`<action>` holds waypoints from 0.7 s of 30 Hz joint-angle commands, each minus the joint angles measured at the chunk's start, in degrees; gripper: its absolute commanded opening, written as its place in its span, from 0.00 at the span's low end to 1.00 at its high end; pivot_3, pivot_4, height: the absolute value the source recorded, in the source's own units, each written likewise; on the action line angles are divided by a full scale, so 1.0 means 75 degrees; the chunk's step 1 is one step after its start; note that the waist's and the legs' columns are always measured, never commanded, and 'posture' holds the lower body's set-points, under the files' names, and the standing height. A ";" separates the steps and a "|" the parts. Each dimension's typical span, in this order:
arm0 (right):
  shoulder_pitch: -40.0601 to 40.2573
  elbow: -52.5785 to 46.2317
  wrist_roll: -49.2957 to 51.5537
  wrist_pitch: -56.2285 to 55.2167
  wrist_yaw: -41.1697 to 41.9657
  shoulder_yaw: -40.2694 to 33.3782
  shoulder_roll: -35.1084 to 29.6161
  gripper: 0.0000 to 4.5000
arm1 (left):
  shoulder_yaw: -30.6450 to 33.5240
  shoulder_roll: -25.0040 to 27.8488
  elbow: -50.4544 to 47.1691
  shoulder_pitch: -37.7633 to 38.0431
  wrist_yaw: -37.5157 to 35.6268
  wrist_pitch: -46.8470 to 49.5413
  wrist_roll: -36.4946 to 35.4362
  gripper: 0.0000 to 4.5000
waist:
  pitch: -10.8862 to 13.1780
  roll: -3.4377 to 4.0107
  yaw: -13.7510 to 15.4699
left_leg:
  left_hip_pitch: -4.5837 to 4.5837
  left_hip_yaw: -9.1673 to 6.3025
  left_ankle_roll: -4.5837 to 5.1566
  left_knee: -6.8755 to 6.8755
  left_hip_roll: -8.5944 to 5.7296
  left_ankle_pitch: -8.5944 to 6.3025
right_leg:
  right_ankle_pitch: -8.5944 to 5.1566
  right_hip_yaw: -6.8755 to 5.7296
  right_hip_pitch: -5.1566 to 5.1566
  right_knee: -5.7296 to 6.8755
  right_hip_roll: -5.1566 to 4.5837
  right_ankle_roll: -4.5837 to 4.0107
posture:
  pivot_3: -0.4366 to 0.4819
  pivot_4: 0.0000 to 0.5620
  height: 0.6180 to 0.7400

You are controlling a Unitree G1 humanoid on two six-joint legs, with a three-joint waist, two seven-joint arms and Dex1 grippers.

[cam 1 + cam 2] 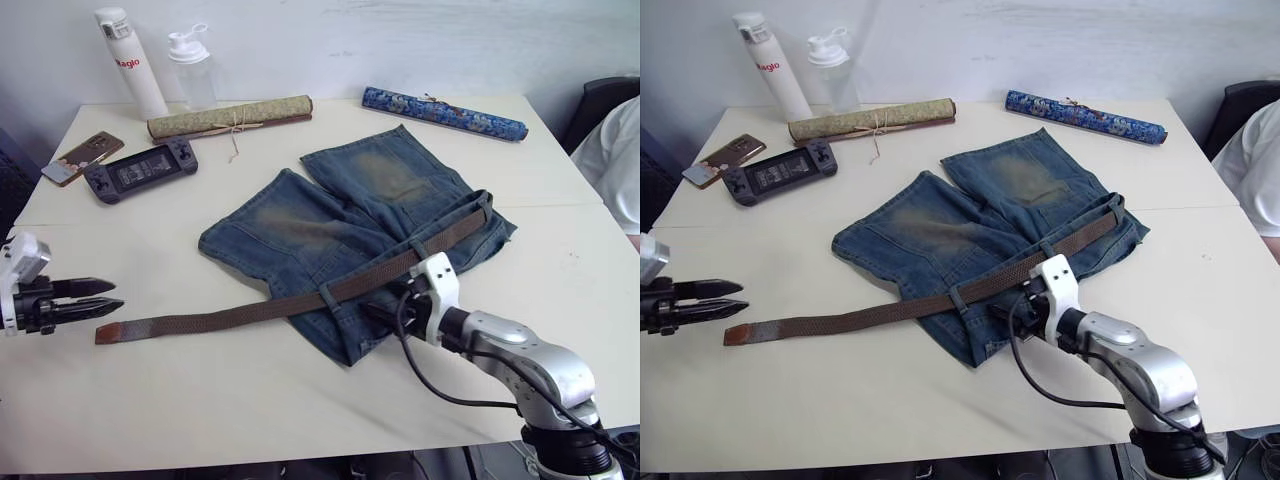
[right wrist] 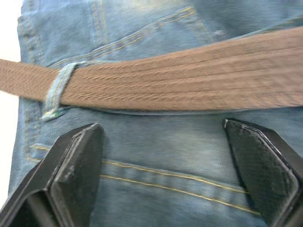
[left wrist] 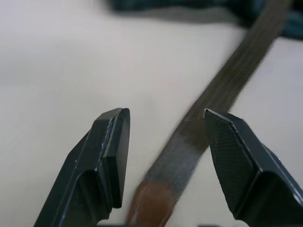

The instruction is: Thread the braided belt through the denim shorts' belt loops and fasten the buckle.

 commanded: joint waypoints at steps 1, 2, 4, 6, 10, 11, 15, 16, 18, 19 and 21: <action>-0.0055 -0.0309 0.0352 -0.0085 0.0265 -0.0751 -0.0318 0.98 | 0.0330 -0.0429 -0.3542 0.1439 0.0231 0.1390 -0.1382 0.62 | 0.0012 0.0018 -0.0033 | -0.0001 0.0000 0.0000 0.0001 -0.0001 0.0000 | 0.0000 -0.0001 0.0000 0.0001 0.0000 0.0000 | 0.48 0.27 0.82; -0.0048 -0.0372 0.0449 -0.0155 0.0414 -0.0927 -0.0445 0.98 | 0.0155 -0.0814 -0.4824 0.1943 0.0622 0.1518 -0.1675 0.62 | 0.0024 0.0039 -0.0044 | -0.0002 -0.0001 0.0000 -0.0002 -0.0001 0.0000 | 0.0002 0.0001 0.0003 -0.0002 0.0000 0.0004 | 0.48 0.27 0.82; -0.0015 -0.0455 0.0612 -0.0264 0.0691 -0.1189 -0.0695 0.98 | -0.0194 -0.1654 -0.6453 0.2337 0.1525 0.1675 -0.2097 0.62 | 0.0046 0.0077 -0.0035 | -0.0003 0.0004 -0.0006 0.0000 -0.0014 0.0005 | 0.0013 0.0014 0.0018 -0.0007 -0.0004 0.0025 | 0.48 0.27 0.82; -0.0010 -0.0483 0.0770 -0.0297 0.0834 -0.1455 -0.0864 0.98 | -0.0746 -0.2647 -0.7325 0.2090 0.2692 0.1600 -0.1907 0.62 | 0.0064 0.0035 0.0024 | -0.0008 0.0003 -0.0009 0.0008 -0.0017 0.0007 | 0.0017 0.0018 0.0018 -0.0014 -0.0002 0.0040 | 0.48 0.27 0.82; 0.0099 -0.0694 0.0885 -0.0327 0.1043 -0.1668 -0.1214 0.98 | -0.2051 -0.4367 -0.8067 0.1287 0.4781 0.1723 -0.1223 0.62 | 0.0064 0.0031 0.0103 | -0.0007 -0.0020 0.0012 0.0028 -0.0017 0.0020 | 0.0020 0.0002 0.0021 -0.0002 0.0013 0.0042 | 0.48 0.27 0.82; 0.0127 -0.0749 0.0931 -0.0322 0.1055 -0.1708 -0.1256 0.98 | -0.2283 -0.4611 -0.8111 0.1142 0.5112 0.1779 -0.1072 0.62 | 0.0063 0.0033 0.0136 | -0.0001 -0.0023 0.0017 0.0031 -0.0026 0.0025 | 0.0023 0.0003 0.0027 0.0005 0.0011 0.0048 | 0.48 0.27 0.82; 0.0436 -0.1005 0.0667 -0.0484 0.1043 -0.1746 -0.1530 1.00 | -0.3163 -0.4954 -0.8004 0.0730 0.5454 0.1266 -0.0219 0.73 | 0.0063 0.0031 0.0208 | -0.0001 -0.0021 0.0022 0.0037 -0.0034 0.0027 | 0.0027 0.0007 0.0030 0.0004 0.0010 0.0055 | 0.48 0.27 0.82; 0.0595 -0.1045 0.0525 -0.0562 0.1012 -0.1808 -0.1613 1.00 | -0.3415 -0.4952 -0.7872 0.0555 0.5333 0.1154 -0.0085 0.78 | 0.0063 0.0031 0.0238 | -0.0003 -0.0018 0.0015 0.0036 -0.0033 0.0031 | 0.0027 0.0007 0.0028 -0.0002 0.0013 0.0055 | 0.48 0.27 0.82; 0.0769 -0.0994 0.0409 -0.0708 0.0954 -0.1938 -0.1693 1.00 | -0.3852 -0.5000 -0.7537 0.0259 0.5132 0.0973 0.0128 0.98 | 0.0063 0.0031 0.0264 | -0.0011 -0.0017 -0.0011 0.0040 -0.0037 0.0046 | 0.0027 0.0002 0.0028 -0.0012 0.0013 0.0055 | 0.48 0.27 0.82; 0.0809 -0.0929 0.0386 -0.0768 0.0948 -0.2011 -0.1712 1.00 | -0.4161 -0.5024 -0.7273 0.0076 0.5008 0.0748 0.0384 0.99 | 0.0063 0.0031 0.0279 | -0.0014 -0.0017 -0.0009 0.0044 -0.0039 0.0047 | 0.0028 0.0002 0.0030 -0.0012 0.0011 0.0058 | 0.48 0.27 0.82; 0.0869 -0.0837 0.0305 -0.0847 0.0987 -0.2072 -0.1797 1.00 | -0.4677 -0.5112 -0.6740 -0.0248 0.4900 0.0325 0.0908 0.99 | 0.0063 0.0031 0.0283 | -0.0015 -0.0014 0.0002 0.0052 -0.0050 0.0051 | 0.0036 0.0003 0.0032 -0.0013 0.0008 0.0071 | 0.48 0.27 0.82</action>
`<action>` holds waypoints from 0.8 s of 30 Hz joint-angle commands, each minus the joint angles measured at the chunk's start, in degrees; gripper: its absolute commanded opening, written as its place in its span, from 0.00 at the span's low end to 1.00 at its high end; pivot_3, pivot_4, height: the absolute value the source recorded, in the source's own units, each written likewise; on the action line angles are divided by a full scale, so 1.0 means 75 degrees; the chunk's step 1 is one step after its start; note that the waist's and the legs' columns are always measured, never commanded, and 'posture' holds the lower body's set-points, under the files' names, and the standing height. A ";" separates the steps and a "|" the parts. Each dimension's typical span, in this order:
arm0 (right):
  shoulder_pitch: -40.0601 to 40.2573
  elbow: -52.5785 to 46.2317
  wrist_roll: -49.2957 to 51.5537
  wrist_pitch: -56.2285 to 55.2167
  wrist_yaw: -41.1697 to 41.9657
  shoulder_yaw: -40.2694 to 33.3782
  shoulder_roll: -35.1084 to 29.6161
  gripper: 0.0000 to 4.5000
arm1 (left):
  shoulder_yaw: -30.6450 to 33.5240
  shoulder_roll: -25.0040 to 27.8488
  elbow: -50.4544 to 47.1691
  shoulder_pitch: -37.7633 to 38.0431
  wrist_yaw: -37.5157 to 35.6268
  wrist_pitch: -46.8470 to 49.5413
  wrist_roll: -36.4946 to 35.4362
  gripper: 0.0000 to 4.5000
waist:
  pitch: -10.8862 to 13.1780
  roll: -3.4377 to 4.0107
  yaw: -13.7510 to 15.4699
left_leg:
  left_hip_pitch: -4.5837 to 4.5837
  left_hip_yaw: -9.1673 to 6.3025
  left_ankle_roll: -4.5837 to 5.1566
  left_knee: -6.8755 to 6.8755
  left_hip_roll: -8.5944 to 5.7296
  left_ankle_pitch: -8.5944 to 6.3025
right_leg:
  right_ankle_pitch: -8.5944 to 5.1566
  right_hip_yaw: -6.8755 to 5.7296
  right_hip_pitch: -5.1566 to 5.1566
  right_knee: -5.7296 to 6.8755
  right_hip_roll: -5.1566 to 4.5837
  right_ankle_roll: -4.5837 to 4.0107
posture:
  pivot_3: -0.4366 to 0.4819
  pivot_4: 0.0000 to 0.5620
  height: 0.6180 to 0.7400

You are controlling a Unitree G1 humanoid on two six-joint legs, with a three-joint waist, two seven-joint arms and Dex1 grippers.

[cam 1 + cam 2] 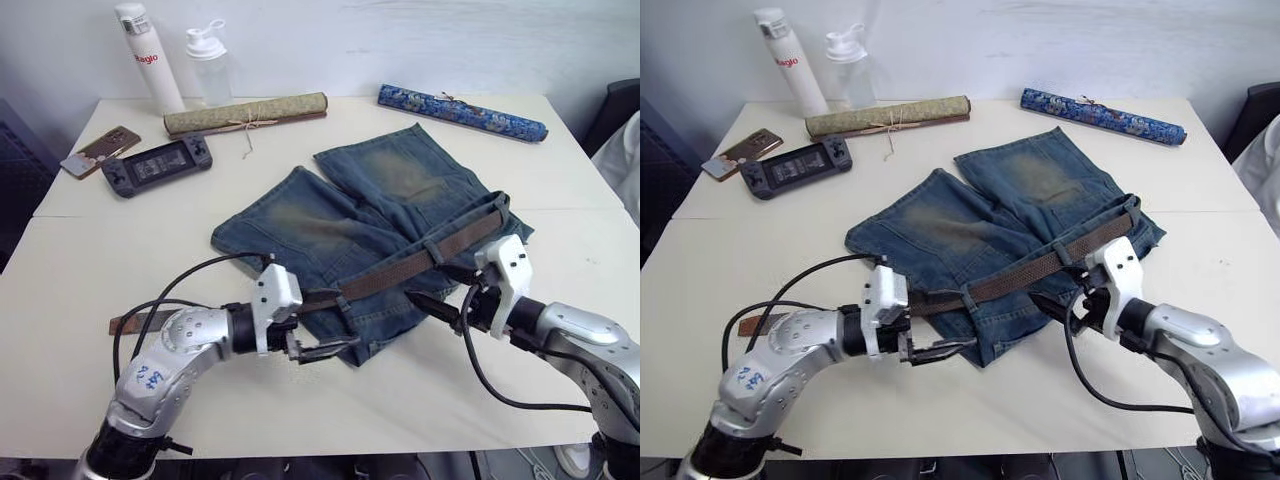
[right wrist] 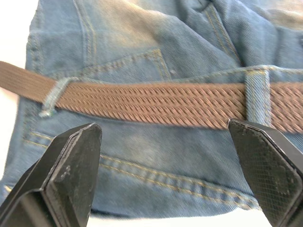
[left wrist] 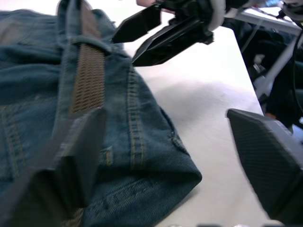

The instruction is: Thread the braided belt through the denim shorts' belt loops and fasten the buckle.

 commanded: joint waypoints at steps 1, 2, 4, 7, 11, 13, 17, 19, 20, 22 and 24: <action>0.0122 -0.0054 -0.0158 -0.0321 0.0094 -0.0406 -0.0284 1.00 | -0.0967 -0.0204 0.0855 -0.0513 -0.0205 -0.0818 0.0968 0.99 | 0.0000 0.0000 0.0008 | 0.0000 0.0000 0.0002 0.0002 -0.0002 0.0000 | 0.0001 0.0001 0.0001 0.0000 -0.0002 0.0002 | 0.48 0.27 0.82; 0.0163 -0.0033 -0.0196 -0.0355 0.0135 -0.0418 -0.0350 1.00 | -0.1160 -0.0283 0.1120 -0.0657 -0.0206 -0.0982 0.1187 0.99 | 0.0000 0.0000 0.0027 | 0.0000 0.0000 0.0005 0.0003 -0.0008 -0.0001 | 0.0002 0.0001 0.0002 -0.0001 -0.0004 0.0003 | 0.48 0.27 0.82; 0.0196 -0.0011 -0.0135 -0.0301 0.0134 -0.0644 -0.0464 1.00 | -0.1887 -0.0291 0.1660 -0.0963 -0.0258 -0.1648 0.2112 0.99 | 0.0000 0.0000 0.0071 | -0.0002 0.0000 0.0010 0.0004 -0.0014 0.0000 | 0.0003 0.0000 0.0002 -0.0003 -0.0005 0.0005 | 0.48 0.27 0.82; 0.0206 0.0054 -0.0060 -0.0213 0.0055 -0.0885 -0.0523 1.00 | -0.2429 -0.0503 0.2119 -0.1112 -0.0126 -0.2096 0.2823 0.99 | 0.0000 0.0000 0.0098 | -0.0003 0.0005 0.0010 0.0005 -0.0014 0.0000 | 0.0003 0.0003 0.0001 -0.0008 -0.0004 0.0006 | 0.48 0.27 0.82; 0.0237 0.0061 -0.0082 -0.0109 -0.0024 -0.0943 -0.0562 1.00 | -0.2671 -0.0616 0.2331 -0.1185 -0.0080 -0.2193 0.3378 0.99 | 0.0000 0.0000 0.0135 | -0.0006 0.0001 0.0011 0.0018 -0.0007 0.0002 | 0.0003 0.0000 0.0001 -0.0003 -0.0005 0.0006 | 0.48 0.27 0.82; 0.0242 0.0049 -0.0049 -0.0035 -0.0061 -0.0985 -0.0552 1.00 | -0.2719 -0.0561 0.2370 -0.1158 -0.0172 -0.2172 0.3540 0.99 | 0.0000 0.0000 0.0138 | -0.0007 -0.0002 0.0013 0.0035 -0.0005 0.0001 | 0.0003 -0.0001 0.0004 0.0004 -0.0005 0.0006 | 0.48 0.27 0.82; 0.0144 0.0041 0.0006 0.0086 -0.0185 -0.1007 -0.0491 1.00 | -0.2690 -0.0310 0.2591 -0.1322 -0.0058 -0.2538 0.4268 0.71 | 0.0000 0.0000 0.0139 | -0.0013 -0.0005 0.0032 0.0061 -0.0001 -0.0011 | 0.0003 -0.0003 0.0013 0.0007 -0.0008 0.0006 | 0.48 0.27 0.82; 0.0089 0.0089 -0.0023 0.0081 -0.0235 -0.0982 -0.0465 1.00 | -0.2579 -0.0242 0.2599 -0.1341 0.0011 -0.2625 0.4434 0.52 | -0.0001 0.0001 0.0130 | -0.0013 -0.0005 0.0033 0.0063 -0.0001 -0.0011 | 0.0003 -0.0003 0.0014 0.0007 -0.0008 0.0007 | 0.48 0.27 0.82; 0.0068 0.0117 -0.0034 0.0071 -0.0251 -0.0966 -0.0455 1.00 | -0.2527 -0.0219 0.2599 -0.1345 0.0045 -0.2657 0.4498 0.43 | -0.0001 0.0001 0.0125 | -0.0012 -0.0005 0.0033 0.0064 0.0000 -0.0012 | 0.0003 -0.0002 0.0015 0.0007 -0.0009 0.0007 | 0.48 0.27 0.82; 0.0005 0.0175 -0.0115 0.0011 -0.0314 -0.0864 -0.0418 1.00 | -0.2384 0.0111 0.2526 -0.1270 -0.0003 -0.2928 0.4665 0.25 | -0.0001 0.0001 0.0107 | -0.0012 -0.0004 0.0033 0.0065 0.0003 -0.0012 | 0.0003 -0.0003 0.0015 0.0008 -0.0008 0.0007 | 0.48 0.27 0.82; -0.0055 0.0181 -0.0139 0.0006 -0.0375 -0.0797 -0.0382 1.00 | -0.2063 0.0522 0.2452 -0.1060 0.0005 -0.3260 0.4679 0.25 | -0.0001 0.0002 0.0068 | -0.0011 -0.0004 0.0033 0.0065 0.0008 -0.0012 | 0.0003 -0.0003 0.0014 0.0009 -0.0004 0.0007 | 0.48 0.27 0.82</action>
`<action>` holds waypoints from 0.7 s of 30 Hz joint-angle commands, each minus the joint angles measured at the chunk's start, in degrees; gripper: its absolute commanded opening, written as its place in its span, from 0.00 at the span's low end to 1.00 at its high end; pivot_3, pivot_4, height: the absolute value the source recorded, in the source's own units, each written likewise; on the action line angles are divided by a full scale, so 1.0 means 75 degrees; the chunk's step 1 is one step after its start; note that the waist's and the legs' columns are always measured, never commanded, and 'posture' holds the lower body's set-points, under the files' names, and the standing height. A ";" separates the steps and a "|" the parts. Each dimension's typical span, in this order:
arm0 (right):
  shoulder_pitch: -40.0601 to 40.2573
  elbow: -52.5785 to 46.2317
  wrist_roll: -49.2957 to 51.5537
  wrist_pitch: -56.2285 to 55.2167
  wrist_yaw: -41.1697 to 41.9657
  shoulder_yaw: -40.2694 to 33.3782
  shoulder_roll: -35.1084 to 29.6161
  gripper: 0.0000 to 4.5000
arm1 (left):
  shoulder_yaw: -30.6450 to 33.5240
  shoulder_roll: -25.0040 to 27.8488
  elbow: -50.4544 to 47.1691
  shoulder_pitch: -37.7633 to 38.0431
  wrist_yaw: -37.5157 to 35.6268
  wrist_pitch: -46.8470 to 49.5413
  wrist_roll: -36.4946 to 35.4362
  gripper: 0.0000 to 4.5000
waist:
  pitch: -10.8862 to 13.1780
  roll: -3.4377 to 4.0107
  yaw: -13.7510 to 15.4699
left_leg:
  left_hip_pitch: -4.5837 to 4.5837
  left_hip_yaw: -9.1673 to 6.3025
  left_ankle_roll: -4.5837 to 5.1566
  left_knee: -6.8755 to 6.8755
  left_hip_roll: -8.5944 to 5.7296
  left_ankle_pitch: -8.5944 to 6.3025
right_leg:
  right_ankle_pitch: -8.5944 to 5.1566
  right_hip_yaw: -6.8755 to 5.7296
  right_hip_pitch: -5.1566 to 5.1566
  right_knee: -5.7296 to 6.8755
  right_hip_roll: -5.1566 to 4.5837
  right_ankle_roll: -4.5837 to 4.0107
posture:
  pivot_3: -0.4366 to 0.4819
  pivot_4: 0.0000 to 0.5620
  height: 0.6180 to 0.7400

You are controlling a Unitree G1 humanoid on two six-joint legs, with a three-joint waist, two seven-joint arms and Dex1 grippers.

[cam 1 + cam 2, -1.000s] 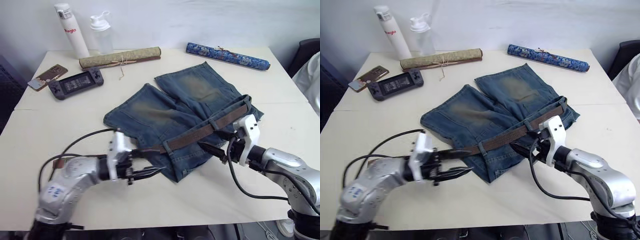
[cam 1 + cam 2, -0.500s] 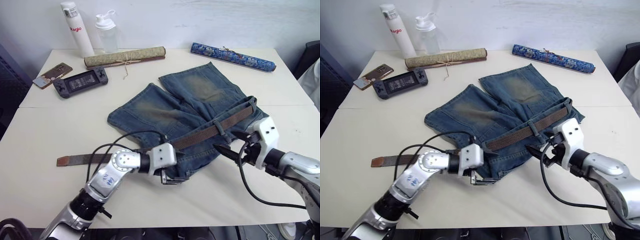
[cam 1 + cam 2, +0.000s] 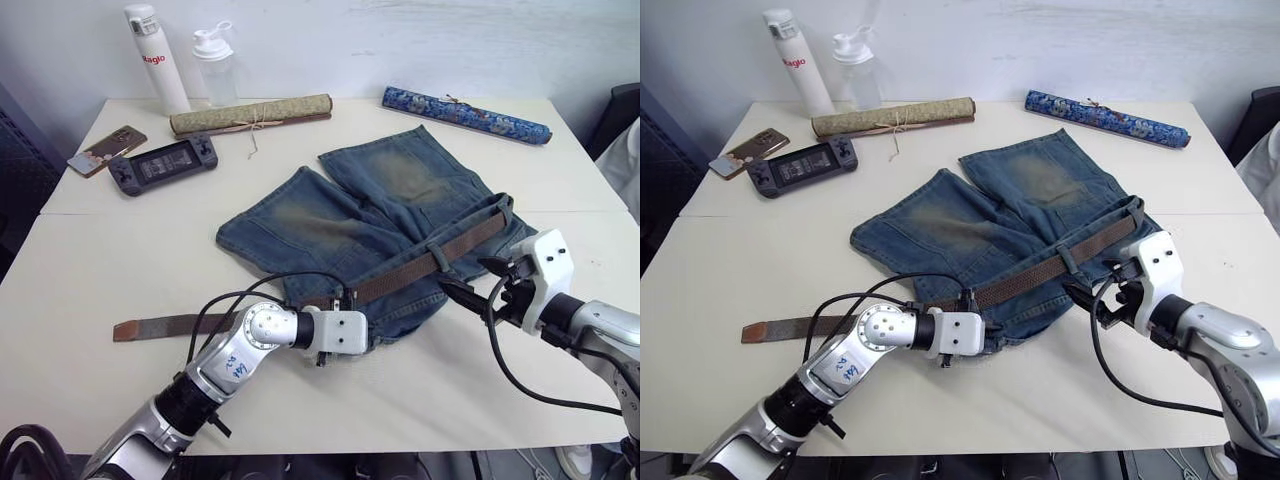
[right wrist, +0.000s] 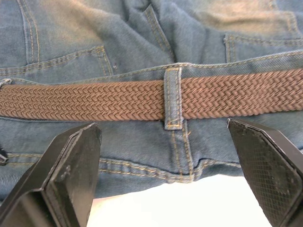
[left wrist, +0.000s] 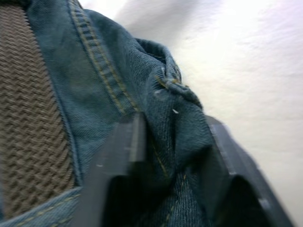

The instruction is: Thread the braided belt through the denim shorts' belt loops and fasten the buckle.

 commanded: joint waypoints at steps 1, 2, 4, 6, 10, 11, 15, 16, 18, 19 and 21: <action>-0.0134 -0.0046 -0.0035 -0.0095 -0.0124 0.0004 0.0059 1.00 | 0.0716 0.0916 0.0010 0.0473 -0.0054 -0.0471 0.0228 0.25 | -0.0001 0.0003 -0.0075 | 0.0002 0.0000 -0.0001 -0.0001 0.0002 0.0000 | 0.0000 0.0000 0.0000 0.0001 0.0001 0.0000 | 0.48 0.27 0.82; -0.0137 -0.0056 -0.0048 -0.0099 -0.0140 0.0024 0.0076 1.00 | 0.0944 0.1158 -0.0016 0.0663 -0.0086 -0.0698 0.0097 0.25 | -0.0002 0.0004 -0.0126 | 0.0002 0.0000 -0.0002 -0.0003 0.0007 -0.0001 | 0.0000 0.0000 -0.0001 0.0002 0.0003 0.0000 | 0.48 0.27 0.82; -0.0136 -0.0078 -0.0091 -0.0117 -0.0176 0.0077 0.0097 1.00 | 0.1459 0.1761 0.0018 0.1112 -0.0375 -0.1172 -0.0275 0.25 | -0.0004 0.0006 -0.0201 | 0.0004 0.0002 -0.0006 -0.0007 0.0015 -0.0002 | -0.0001 0.0001 -0.0003 0.0003 0.0007 -0.0003 | 0.48 0.27 0.82; -0.0109 -0.0097 -0.0095 -0.0137 -0.0200 0.0091 0.0127 1.00 | 0.1955 0.2210 0.0337 0.1393 -0.0477 -0.1738 -0.0503 0.25 | -0.0005 0.0009 -0.0254 | 0.0007 0.0003 -0.0010 -0.0008 0.0026 -0.0004 | -0.0004 0.0000 -0.0005 0.0005 0.0012 -0.0008 | 0.48 0.27 0.82; 0.0089 -0.0198 -0.0253 -0.0287 -0.0096 0.0300 0.0057 1.00 | 0.2503 0.2508 0.1928 0.0936 -0.0199 -0.2973 -0.0358 0.25 | -0.0008 0.0014 -0.0220 | 0.0008 0.0002 0.0009 -0.0005 0.0027 -0.0018 | -0.0006 -0.0002 -0.0003 0.0007 0.0012 -0.0010 | 0.48 0.27 0.82; 0.0142 -0.0221 -0.0305 -0.0326 -0.0052 0.0365 0.0007 1.00 | 0.2528 0.2540 0.2328 0.0761 -0.0157 -0.3346 -0.0255 0.25 | -0.0008 0.0014 -0.0187 | 0.0008 0.0002 0.0014 -0.0002 0.0027 -0.0021 | -0.0005 -0.0003 -0.0003 0.0009 0.0012 -0.0010 | 0.48 0.27 0.82; 0.0184 -0.0220 -0.0300 -0.0337 0.0124 0.0530 -0.0061 1.00 | 0.2610 0.2709 0.4298 -0.0077 0.0266 -0.5081 0.0161 0.25 | -0.0009 0.0015 -0.0153 | 0.0010 0.0004 0.0018 0.0007 0.0021 -0.0023 | -0.0005 -0.0002 -0.0006 0.0025 0.0008 -0.0010 | 0.48 0.27 0.82; 0.0175 -0.0231 -0.0276 -0.0319 0.0155 0.0543 -0.0061 1.00 | 0.2584 0.2745 0.4616 -0.0180 0.0258 -0.5413 0.0197 0.25 | -0.0009 0.0015 -0.0166 | 0.0009 0.0005 0.0018 0.0009 0.0021 -0.0023 | -0.0005 -0.0002 -0.0008 0.0028 0.0008 -0.0010 | 0.48 0.27 0.82; 0.0148 -0.0224 -0.0243 -0.0290 0.0288 0.0591 -0.0120 1.00 | 0.2509 0.2991 0.5213 -0.0328 0.0294 -0.6284 0.0402 0.25 | -0.0010 0.0017 -0.0209 | 0.0010 0.0013 0.0017 0.0003 0.0022 -0.0023 | -0.0005 0.0002 -0.0016 0.0031 0.0009 -0.0010 | 0.48 0.27 0.82; 0.0143 -0.0217 -0.0242 -0.0283 0.0338 0.0610 -0.0141 1.00 | 0.2499 0.3061 0.5430 -0.0372 0.0311 -0.6591 0.0452 0.25 | -0.0010 0.0017 -0.0232 | 0.0011 0.0018 0.0016 0.0000 0.0023 -0.0023 | -0.0005 0.0002 -0.0018 0.0032 0.0010 -0.0010 | 0.48 0.27 0.82; 0.0113 -0.0134 -0.0266 -0.0281 0.0445 0.0658 -0.0200 1.00 | 0.2496 0.3354 0.5761 -0.0329 0.0299 -0.7207 0.0564 0.25 | -0.0010 0.0017 -0.0291 | 0.0010 0.0018 0.0010 0.0000 0.0026 -0.0020 | -0.0005 0.0001 -0.0019 0.0032 0.0012 -0.0010 | 0.48 0.27 0.82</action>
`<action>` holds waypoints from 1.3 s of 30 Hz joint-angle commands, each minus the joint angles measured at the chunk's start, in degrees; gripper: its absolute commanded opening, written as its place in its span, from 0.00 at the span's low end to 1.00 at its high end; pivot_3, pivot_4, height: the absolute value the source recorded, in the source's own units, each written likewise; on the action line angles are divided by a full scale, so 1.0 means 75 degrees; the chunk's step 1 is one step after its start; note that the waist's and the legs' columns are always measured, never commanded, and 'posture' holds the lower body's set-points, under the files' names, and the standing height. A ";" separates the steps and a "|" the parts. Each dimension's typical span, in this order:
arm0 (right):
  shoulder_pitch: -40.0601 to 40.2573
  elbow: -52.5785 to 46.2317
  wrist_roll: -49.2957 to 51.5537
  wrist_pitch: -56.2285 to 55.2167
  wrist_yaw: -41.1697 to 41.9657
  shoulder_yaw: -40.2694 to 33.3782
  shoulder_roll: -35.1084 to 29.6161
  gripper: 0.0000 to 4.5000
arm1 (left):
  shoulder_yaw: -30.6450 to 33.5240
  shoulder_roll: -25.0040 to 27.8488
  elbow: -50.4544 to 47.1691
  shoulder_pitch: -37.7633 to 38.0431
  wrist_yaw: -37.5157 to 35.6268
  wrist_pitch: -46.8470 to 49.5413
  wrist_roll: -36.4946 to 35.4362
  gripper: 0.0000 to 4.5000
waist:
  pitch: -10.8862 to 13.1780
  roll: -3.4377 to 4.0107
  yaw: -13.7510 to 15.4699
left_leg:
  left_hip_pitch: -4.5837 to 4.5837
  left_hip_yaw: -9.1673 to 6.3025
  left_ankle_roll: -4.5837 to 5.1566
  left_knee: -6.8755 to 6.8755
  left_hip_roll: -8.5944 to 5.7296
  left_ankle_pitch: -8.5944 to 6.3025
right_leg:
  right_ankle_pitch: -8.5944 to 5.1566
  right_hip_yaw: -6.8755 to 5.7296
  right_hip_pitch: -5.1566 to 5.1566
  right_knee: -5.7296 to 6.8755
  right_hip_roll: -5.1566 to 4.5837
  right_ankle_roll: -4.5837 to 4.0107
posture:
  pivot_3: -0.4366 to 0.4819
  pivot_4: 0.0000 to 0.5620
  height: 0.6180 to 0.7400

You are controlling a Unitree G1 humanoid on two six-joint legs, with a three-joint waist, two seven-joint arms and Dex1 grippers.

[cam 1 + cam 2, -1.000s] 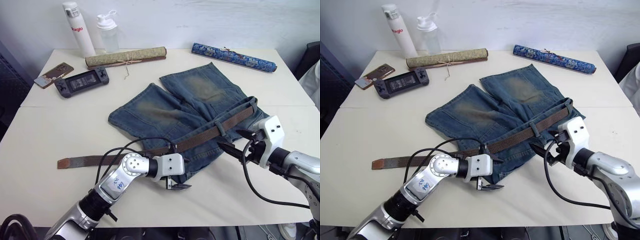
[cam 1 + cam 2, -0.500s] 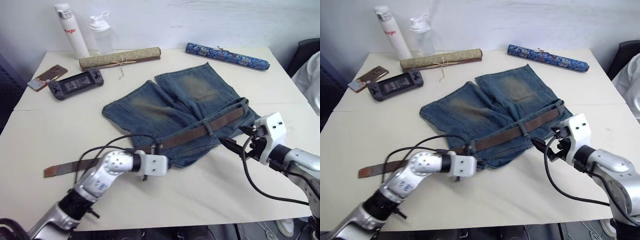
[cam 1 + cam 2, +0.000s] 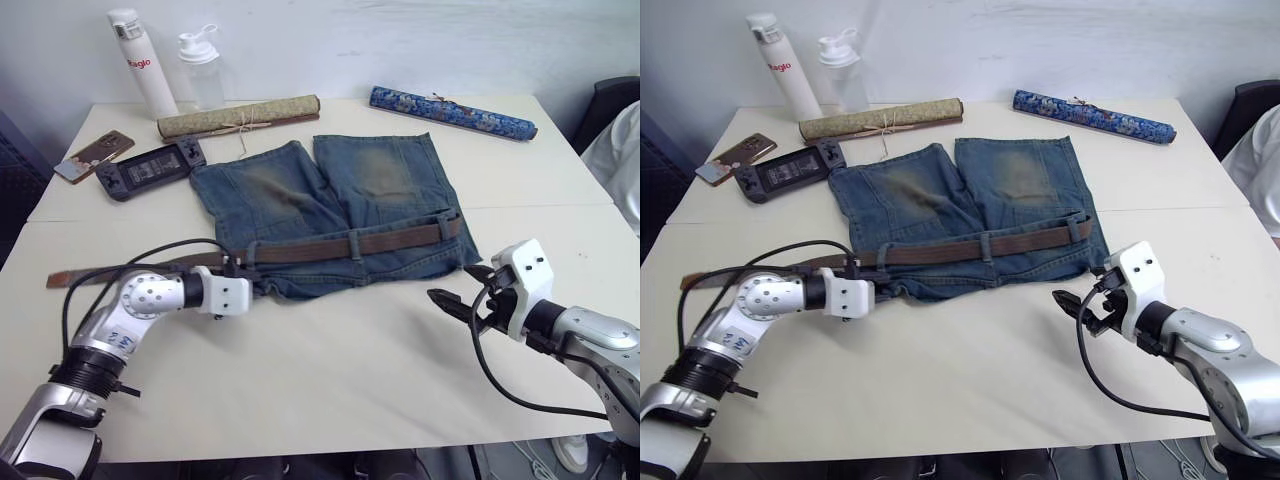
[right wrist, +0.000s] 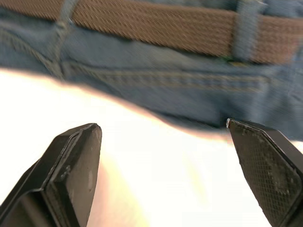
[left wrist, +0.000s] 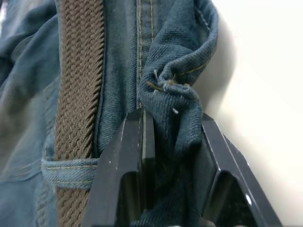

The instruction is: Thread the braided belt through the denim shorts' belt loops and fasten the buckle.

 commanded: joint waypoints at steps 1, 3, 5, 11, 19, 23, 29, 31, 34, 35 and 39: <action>-0.0068 -0.0109 0.0030 -0.0091 0.0250 0.0040 -0.0191 1.00 | 0.0092 0.0618 0.1013 0.0160 -0.0029 -0.0949 0.0511 0.25 | 0.0000 0.0000 -0.0084 | 0.0000 0.0000 0.0000 0.0000 0.0001 0.0000 | 0.0000 -0.0001 0.0000 0.0000 0.0001 0.0000 | 0.48 0.27 0.82; -0.0130 -0.0005 -0.0017 -0.0116 0.0323 0.0098 -0.0203 1.00 | 0.0209 0.0766 0.1082 0.0298 -0.0143 -0.1189 0.0212 0.25 | -0.0001 0.0001 -0.0138 | 0.0002 0.0002 0.0000 -0.0003 0.0003 -0.0001 | 0.0000 -0.0001 -0.0001 0.0000 0.0002 0.0000 | 0.48 0.27 0.82; -0.0180 0.0071 -0.0044 -0.0138 0.0360 0.0151 -0.0196 1.00 | 0.0308 0.0865 0.1026 0.0484 -0.0385 -0.1376 -0.0214 0.25 | -0.0001 0.0001 -0.0163 | 0.0006 0.0012 -0.0002 -0.0005 0.0009 -0.0003 | 0.0000 0.0000 -0.0006 0.0002 0.0007 0.0000 | 0.48 0.27 0.82; -0.0346 0.0172 0.0009 -0.0155 0.0500 0.0306 -0.0129 1.00 | 0.0760 0.1360 0.0773 0.1521 -0.1348 -0.1368 -0.1544 0.25 | 0.0000 0.0001 -0.0246 | 0.0008 0.0044 -0.0031 0.0002 0.0033 -0.0017 | -0.0001 0.0003 -0.0012 0.0001 0.0012 -0.0001 | 0.48 0.27 0.82; -0.0767 0.0410 0.0638 0.0097 0.1044 0.0255 -0.0133 1.00 | 0.1465 0.1421 0.0673 0.1979 -0.1920 -0.0736 -0.2624 0.39 | 0.0000 0.0000 -0.0266 | 0.0010 0.0050 -0.0026 0.0010 0.0036 -0.0029 | -0.0001 0.0005 -0.0012 -0.0005 0.0011 -0.0001 | 0.48 0.27 0.82; -0.1456 0.0946 0.1019 0.0314 0.1608 0.0321 -0.0322 1.00 | 0.1748 0.1282 -0.0132 0.2112 -0.2416 0.1101 -0.3615 0.75 | 0.0000 0.0000 -0.0235 | 0.0010 0.0051 -0.0023 0.0015 0.0034 -0.0030 | -0.0001 0.0007 -0.0012 0.0000 0.0010 -0.0001 | 0.48 0.27 0.82; -0.3644 0.3131 0.1053 0.1152 0.1774 0.0776 -0.0216 1.00 | 0.2706 0.2044 -0.1591 0.2182 -0.3647 0.6245 -0.6223 0.85 | 0.0006 -0.0010 -0.0219 | -0.0001 0.0047 -0.0032 0.0024 0.0035 -0.0025 | -0.0001 0.0008 -0.0015 0.0001 0.0010 -0.0002 | 0.48 0.27 0.82; -0.4238 0.3758 0.1008 0.1341 0.1712 0.0900 -0.0023 1.00 | 0.2994 0.2074 -0.1317 0.1815 -0.3763 0.7363 -0.6648 0.85 | 0.0007 -0.0007 -0.0215 | 0.0000 0.0048 -0.0036 0.0026 0.0035 -0.0023 | -0.0003 0.0008 -0.0019 0.0005 0.0010 -0.0004 | 0.48 0.27 0.82; -0.4764 0.4327 0.0941 0.1521 0.1795 0.1125 0.0205 1.00 | 0.3189 0.1871 -0.0299 0.1009 -0.3589 0.8070 -0.6428 0.85 | 0.0007 -0.0006 -0.0142 | -0.0001 0.0051 -0.0038 0.0018 0.0034 -0.0022 | -0.0004 0.0006 -0.0024 0.0005 0.0012 -0.0005 | 0.48 0.27 0.82; -0.4895 0.4520 0.0859 0.1524 0.1825 0.1263 0.0275 1.00 | 0.3115 0.1770 0.0226 0.0660 -0.3420 0.7994 -0.6083 0.85 | 0.0007 -0.0006 -0.0117 | -0.0002 0.0053 -0.0038 0.0018 0.0033 -0.0021 | -0.0004 0.0005 -0.0026 0.0007 0.0014 -0.0005 | 0.48 0.27 0.82; -0.5268 0.5248 0.0470 0.1439 0.1948 0.1818 0.0535 1.00 | 0.2701 0.1343 0.1416 -0.0199 -0.3313 0.7713 -0.5032 0.85 | 0.0007 -0.0007 -0.0090 | -0.0012 0.0072 -0.0031 0.0034 0.0026 -0.0025 | 0.0000 -0.0001 -0.0031 0.0026 0.0017 0.0001 | 0.48 0.27 0.82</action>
